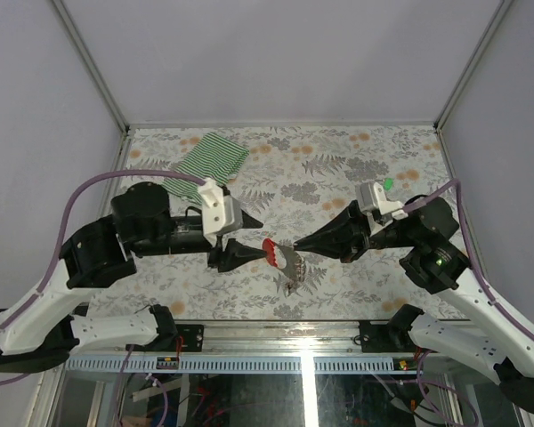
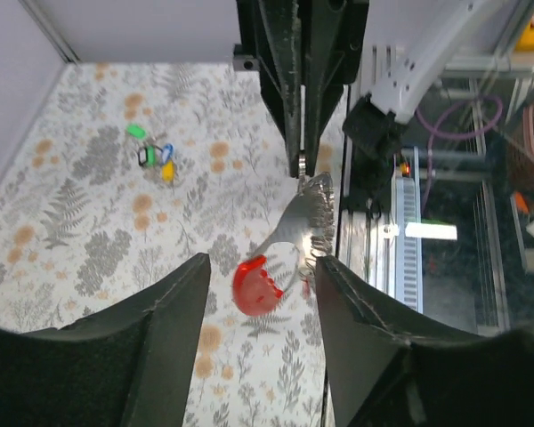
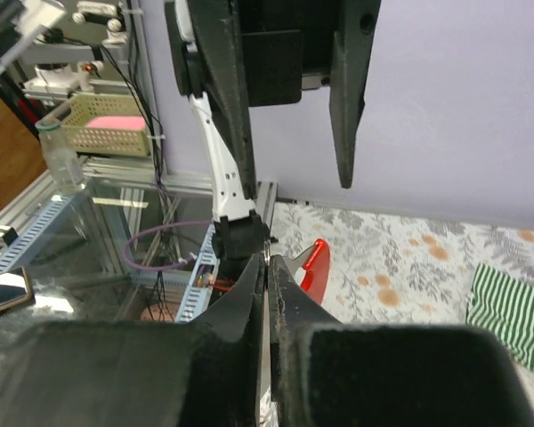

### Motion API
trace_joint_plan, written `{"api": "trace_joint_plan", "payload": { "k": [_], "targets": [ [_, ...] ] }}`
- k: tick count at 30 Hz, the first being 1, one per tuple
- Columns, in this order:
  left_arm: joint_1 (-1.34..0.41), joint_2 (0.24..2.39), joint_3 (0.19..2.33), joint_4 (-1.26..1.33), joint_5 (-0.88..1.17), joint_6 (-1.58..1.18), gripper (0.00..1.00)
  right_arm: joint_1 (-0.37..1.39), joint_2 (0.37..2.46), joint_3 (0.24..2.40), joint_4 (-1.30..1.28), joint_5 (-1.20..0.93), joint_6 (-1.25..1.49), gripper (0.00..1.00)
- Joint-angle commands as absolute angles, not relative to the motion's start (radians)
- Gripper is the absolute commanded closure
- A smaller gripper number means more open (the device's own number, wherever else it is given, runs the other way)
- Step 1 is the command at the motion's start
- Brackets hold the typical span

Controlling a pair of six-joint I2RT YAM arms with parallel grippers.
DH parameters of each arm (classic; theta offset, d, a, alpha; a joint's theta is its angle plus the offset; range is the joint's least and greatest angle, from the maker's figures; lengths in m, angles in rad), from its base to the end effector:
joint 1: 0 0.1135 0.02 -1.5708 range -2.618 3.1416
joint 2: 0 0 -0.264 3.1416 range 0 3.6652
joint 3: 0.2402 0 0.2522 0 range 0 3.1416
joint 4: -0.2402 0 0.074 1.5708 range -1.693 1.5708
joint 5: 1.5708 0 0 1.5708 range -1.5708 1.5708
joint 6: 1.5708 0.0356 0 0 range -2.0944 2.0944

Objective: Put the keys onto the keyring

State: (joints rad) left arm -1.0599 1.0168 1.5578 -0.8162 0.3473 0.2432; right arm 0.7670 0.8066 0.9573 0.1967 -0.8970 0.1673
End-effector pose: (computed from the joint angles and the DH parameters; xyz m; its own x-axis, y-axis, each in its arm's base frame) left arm 0.0694 -0.1487 0.4864 0.1071 0.2720 -0.9563 0.9835 0.1118 0.1420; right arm 0.0966 0.1317 0.4329 0.0815 0.2229 -0.9714 -0.9894 -0.0992 -0.1058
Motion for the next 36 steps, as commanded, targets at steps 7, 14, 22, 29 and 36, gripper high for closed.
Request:
{"api": "trace_joint_plan", "payload": {
  "k": [7, 14, 22, 29, 36],
  "targets": [
    [-1.066, 0.918, 1.416, -0.468, 0.369, 0.128, 0.39, 0.771, 0.797, 0.985, 0.54, -0.976, 0.361, 1.0],
    [-1.066, 0.961, 1.379, -0.397, 0.514, 0.087, 0.38, 0.772, 0.798, 0.997, 0.56, -0.976, 0.38, 1.0],
    [-1.065, 1.006, 1.384, -0.405, 0.569, 0.093, 0.55, 0.771, 0.79, 1.003, 0.562, -0.98, 0.378, 1.0],
    [-1.066, 1.031, 1.404, -0.417, 0.61, 0.101, 0.88, 0.77, 0.776, 1.009, 0.538, -0.987, 0.369, 1.0],
    [-1.066, 1.046, 1.436, -0.439, 0.648, 0.118, 1.0, 0.772, 0.764, 1.022, 0.45, -1.032, 0.33, 1.0]
  ]
}}
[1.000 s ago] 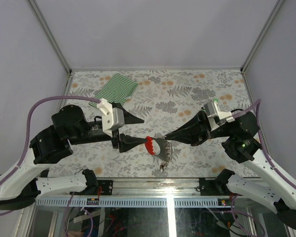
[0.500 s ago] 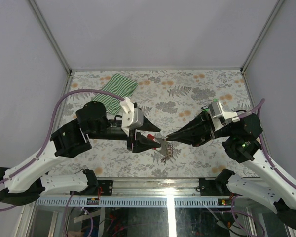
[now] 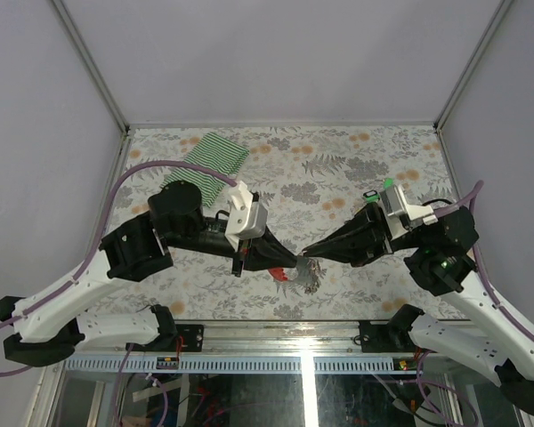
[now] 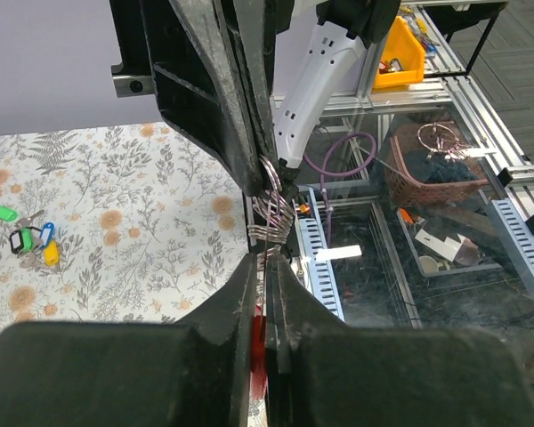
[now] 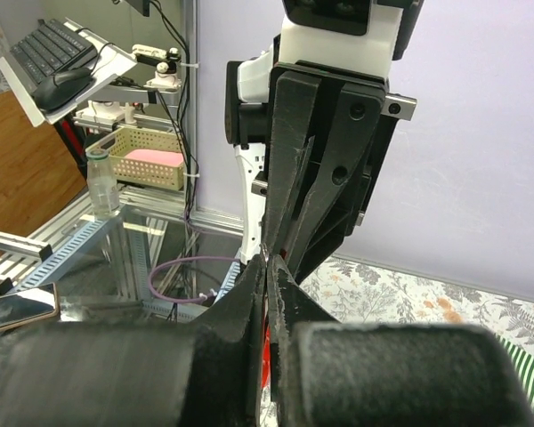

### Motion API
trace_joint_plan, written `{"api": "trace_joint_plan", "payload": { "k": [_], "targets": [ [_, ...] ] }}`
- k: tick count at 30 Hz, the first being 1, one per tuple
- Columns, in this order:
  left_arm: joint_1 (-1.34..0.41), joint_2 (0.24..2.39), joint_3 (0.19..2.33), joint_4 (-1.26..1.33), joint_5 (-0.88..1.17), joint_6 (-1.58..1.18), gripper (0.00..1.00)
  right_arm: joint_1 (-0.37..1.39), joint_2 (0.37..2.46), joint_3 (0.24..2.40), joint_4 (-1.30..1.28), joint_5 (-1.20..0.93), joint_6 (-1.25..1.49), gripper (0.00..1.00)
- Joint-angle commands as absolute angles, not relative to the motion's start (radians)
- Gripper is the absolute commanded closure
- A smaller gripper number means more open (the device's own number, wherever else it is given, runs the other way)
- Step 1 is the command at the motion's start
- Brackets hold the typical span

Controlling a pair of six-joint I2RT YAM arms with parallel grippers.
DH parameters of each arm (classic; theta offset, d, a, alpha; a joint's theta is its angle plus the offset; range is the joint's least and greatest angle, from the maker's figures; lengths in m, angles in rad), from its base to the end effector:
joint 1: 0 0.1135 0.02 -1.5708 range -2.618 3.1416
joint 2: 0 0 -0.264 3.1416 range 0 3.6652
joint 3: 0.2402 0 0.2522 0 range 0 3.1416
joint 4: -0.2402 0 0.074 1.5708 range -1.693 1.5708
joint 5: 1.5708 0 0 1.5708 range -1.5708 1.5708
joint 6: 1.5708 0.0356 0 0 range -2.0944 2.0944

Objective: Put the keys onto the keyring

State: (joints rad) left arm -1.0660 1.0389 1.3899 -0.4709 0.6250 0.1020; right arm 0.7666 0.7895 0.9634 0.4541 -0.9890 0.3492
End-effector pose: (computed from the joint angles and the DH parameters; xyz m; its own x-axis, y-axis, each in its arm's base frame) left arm 0.0773 -0.1831 0.4693 0.0433 0.0923 -0.9948 0.9915 -0.1263 0.0315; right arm 0.0807 0.1190 0.4574 0.1006 0.3579 -0.9283 -0.9606 -0.2082 -0.1844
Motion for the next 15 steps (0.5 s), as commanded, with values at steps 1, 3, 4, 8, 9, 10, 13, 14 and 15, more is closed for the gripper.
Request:
{"api": "trace_joint_plan", "payload": {
  "k": [1, 3, 4, 8, 9, 10, 13, 14, 15],
  "targets": [
    [-1.066, 1.049, 1.443, -0.448, 0.653, 0.122, 1.0, 0.771, 0.764, 1.024, 0.436, -1.041, 0.325, 1.0],
    [-1.065, 1.056, 1.46, -0.47, 0.659, 0.133, 1.0, 0.77, 0.764, 1.031, 0.408, -1.051, 0.312, 1.0],
    [-1.065, 1.059, 1.467, -0.478, 0.662, 0.138, 1.0, 0.77, 0.763, 1.035, 0.395, -1.055, 0.306, 1.0],
    [-1.066, 1.068, 1.494, -0.502, 0.69, 0.154, 1.0, 0.771, 0.765, 1.048, 0.36, -1.078, 0.294, 1.0],
    [-1.065, 1.073, 1.503, -0.514, 0.7, 0.16, 1.0, 0.772, 0.767, 1.052, 0.351, -1.086, 0.292, 1.0],
    [-1.066, 1.078, 1.515, -0.527, 0.71, 0.165, 1.0, 0.772, 0.768, 1.057, 0.343, -1.093, 0.29, 1.0],
    [-1.065, 1.097, 1.545, -0.565, 0.746, 0.186, 1.0, 0.77, 0.773, 1.066, 0.316, -1.108, 0.284, 1.0],
    [-1.066, 1.101, 1.554, -0.576, 0.759, 0.19, 1.0, 0.771, 0.776, 1.067, 0.311, -1.112, 0.284, 1.0],
    [-1.066, 1.108, 1.56, -0.585, 0.771, 0.195, 1.0, 0.771, 0.777, 1.069, 0.309, -1.115, 0.284, 1.0]
  ]
}}
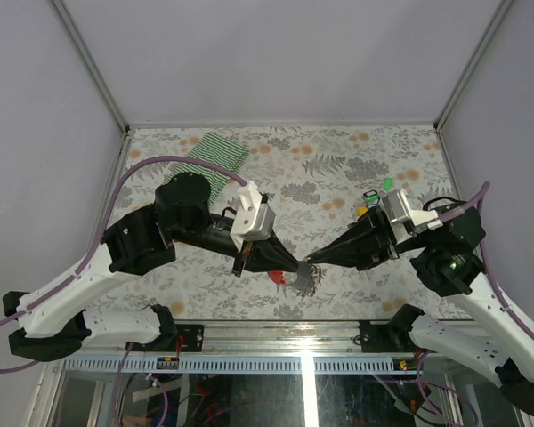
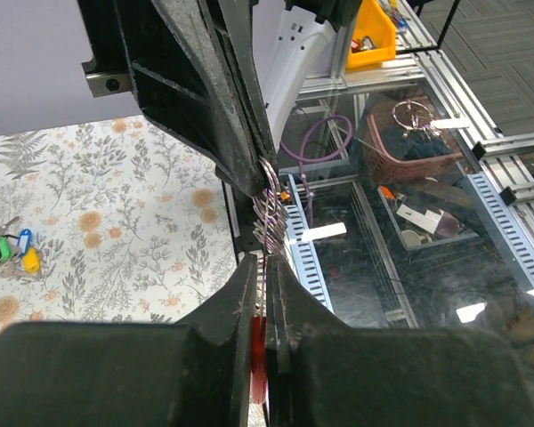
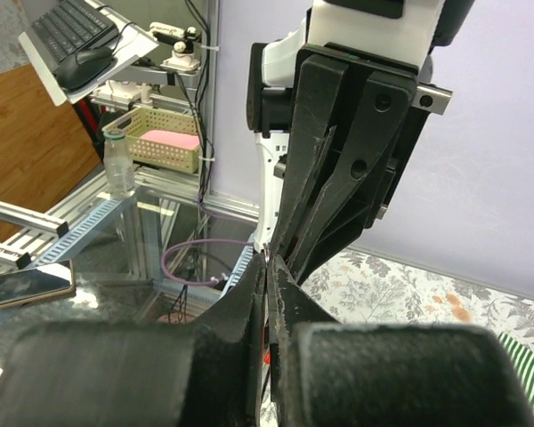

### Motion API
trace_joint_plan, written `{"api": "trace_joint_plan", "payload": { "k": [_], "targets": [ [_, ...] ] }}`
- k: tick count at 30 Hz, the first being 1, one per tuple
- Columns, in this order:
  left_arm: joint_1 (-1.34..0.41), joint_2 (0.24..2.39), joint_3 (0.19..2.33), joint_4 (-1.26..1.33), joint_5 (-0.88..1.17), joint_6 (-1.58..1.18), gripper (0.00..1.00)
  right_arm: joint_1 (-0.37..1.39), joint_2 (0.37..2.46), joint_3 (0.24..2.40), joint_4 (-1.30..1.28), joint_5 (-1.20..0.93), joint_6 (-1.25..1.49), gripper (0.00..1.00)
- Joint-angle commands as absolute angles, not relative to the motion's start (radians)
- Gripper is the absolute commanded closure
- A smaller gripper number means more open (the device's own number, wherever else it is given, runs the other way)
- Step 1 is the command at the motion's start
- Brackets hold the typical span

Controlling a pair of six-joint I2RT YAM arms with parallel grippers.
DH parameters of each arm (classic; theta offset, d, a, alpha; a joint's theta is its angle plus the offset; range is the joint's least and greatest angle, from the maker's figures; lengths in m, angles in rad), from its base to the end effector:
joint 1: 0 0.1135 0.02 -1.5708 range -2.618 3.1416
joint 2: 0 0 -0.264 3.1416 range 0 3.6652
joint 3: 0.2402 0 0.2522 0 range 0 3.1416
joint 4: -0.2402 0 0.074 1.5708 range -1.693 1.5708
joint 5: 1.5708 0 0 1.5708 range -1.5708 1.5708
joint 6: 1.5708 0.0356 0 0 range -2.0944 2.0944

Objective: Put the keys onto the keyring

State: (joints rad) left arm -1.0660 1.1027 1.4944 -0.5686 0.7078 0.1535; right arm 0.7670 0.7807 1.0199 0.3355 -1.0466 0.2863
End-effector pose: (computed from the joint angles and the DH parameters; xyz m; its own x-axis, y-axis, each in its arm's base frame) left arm 0.0783 -0.1896 0.4803 0.0649 0.1227 -0.9903 0.9761 -0.2140 0.0374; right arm 0.0746 0.1147 0.4655 0.1296 0.3212 -0.9381 -0.9456 -0.2446 -0.2144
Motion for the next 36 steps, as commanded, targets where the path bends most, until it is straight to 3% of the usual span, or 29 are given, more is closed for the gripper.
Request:
{"api": "trace_joint_plan", "payload": {
  "k": [1, 9, 25, 36],
  "targets": [
    [-1.065, 1.113, 1.566, -0.594, 0.782, 0.201, 1.0, 0.771, 0.779, 1.071, 0.307, -1.118, 0.285, 1.0],
    [-1.066, 1.13, 1.591, -0.626, 0.776, 0.236, 1.0, 0.772, 0.792, 1.065, 0.306, -1.141, 0.301, 1.0],
    [-1.065, 1.186, 1.656, -0.673, 0.799, 0.277, 1.0, 0.774, 0.818, 0.984, 0.558, -1.161, 0.502, 1.0],
    [-1.064, 1.144, 1.603, -0.567, 0.723, 0.241, 0.92, 0.789, 0.805, 0.875, 0.803, -1.022, 0.671, 1.0]
  ]
}}
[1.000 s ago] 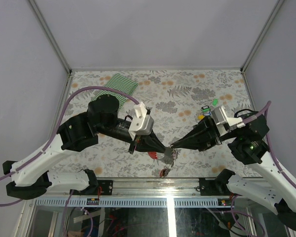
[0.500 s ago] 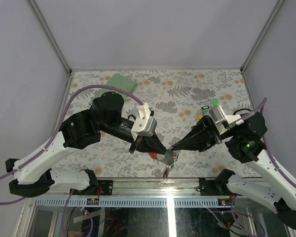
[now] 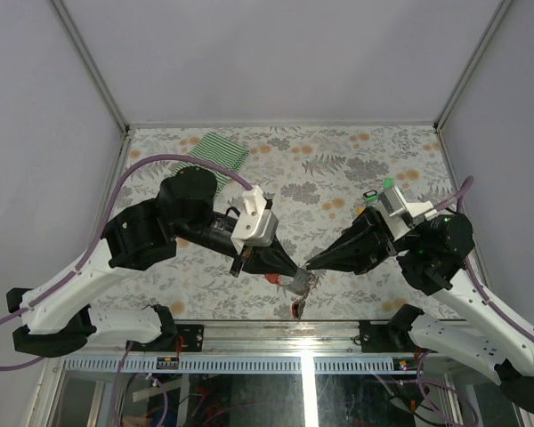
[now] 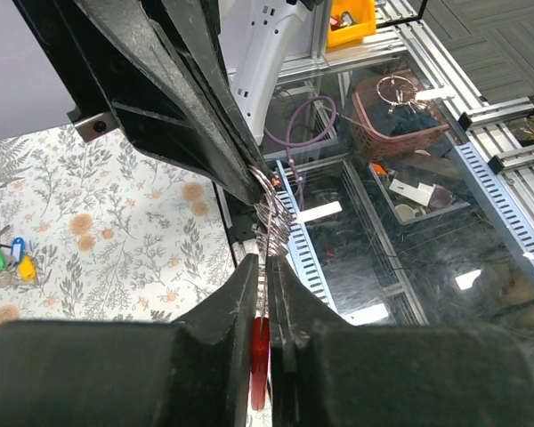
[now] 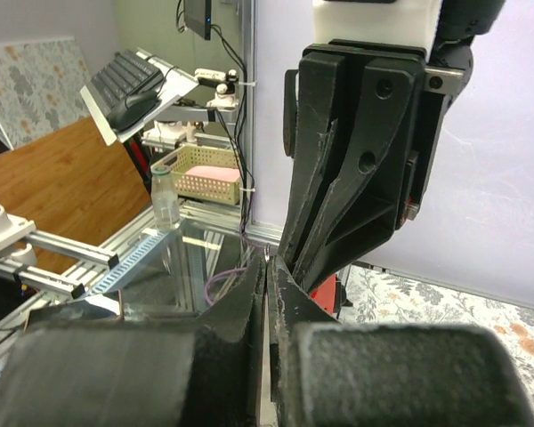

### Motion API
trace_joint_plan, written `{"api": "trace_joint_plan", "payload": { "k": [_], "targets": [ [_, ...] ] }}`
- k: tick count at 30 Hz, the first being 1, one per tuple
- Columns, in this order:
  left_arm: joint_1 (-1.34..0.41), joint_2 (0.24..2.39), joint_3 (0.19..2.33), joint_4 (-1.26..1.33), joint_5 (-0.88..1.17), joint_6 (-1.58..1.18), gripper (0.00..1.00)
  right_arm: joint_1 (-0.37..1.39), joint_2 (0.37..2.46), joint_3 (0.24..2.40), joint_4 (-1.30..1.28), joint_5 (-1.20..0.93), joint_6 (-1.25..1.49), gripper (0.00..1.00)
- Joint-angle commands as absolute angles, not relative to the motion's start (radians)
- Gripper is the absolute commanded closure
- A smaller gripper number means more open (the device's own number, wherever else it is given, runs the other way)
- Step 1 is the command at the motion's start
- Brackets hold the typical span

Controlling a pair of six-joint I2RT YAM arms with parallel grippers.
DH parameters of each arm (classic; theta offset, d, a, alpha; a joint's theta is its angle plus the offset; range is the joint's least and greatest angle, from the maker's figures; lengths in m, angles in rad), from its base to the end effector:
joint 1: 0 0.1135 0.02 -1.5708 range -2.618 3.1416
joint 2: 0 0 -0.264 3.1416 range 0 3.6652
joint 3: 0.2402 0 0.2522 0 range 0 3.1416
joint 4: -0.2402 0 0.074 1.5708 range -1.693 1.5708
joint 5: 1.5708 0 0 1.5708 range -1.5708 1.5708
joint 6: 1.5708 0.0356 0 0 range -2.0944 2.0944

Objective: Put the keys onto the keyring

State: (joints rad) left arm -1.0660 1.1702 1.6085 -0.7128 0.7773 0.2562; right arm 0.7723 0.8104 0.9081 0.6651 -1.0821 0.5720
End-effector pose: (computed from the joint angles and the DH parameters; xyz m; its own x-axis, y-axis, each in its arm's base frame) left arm 0.0792 -0.1950 0.4879 0.1140 0.1671 -0.9793 0.9526 -0.2983 0.0600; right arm 0.0795 0.1213 0.4511 -0.0087 0.3463 -0.9381 -0.9278 -0.3527 -0.1216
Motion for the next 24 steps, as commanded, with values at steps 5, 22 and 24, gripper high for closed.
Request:
{"api": "trace_joint_plan", "payload": {
  "k": [5, 22, 24],
  "targets": [
    [-1.064, 1.14, 1.596, -0.546, 0.706, 0.23, 0.82, 0.791, 0.811, 0.821, 0.957, -0.941, 0.775, 1.0],
    [-1.064, 1.008, 1.493, -0.412, 0.489, 0.154, 0.55, 0.791, 0.701, 0.741, 0.906, -0.606, 0.619, 1.0],
    [-1.065, 0.989, 1.467, -0.381, 0.463, 0.139, 0.54, 0.791, 0.691, 0.73, 0.904, -0.558, 0.599, 1.0]
  ]
}}
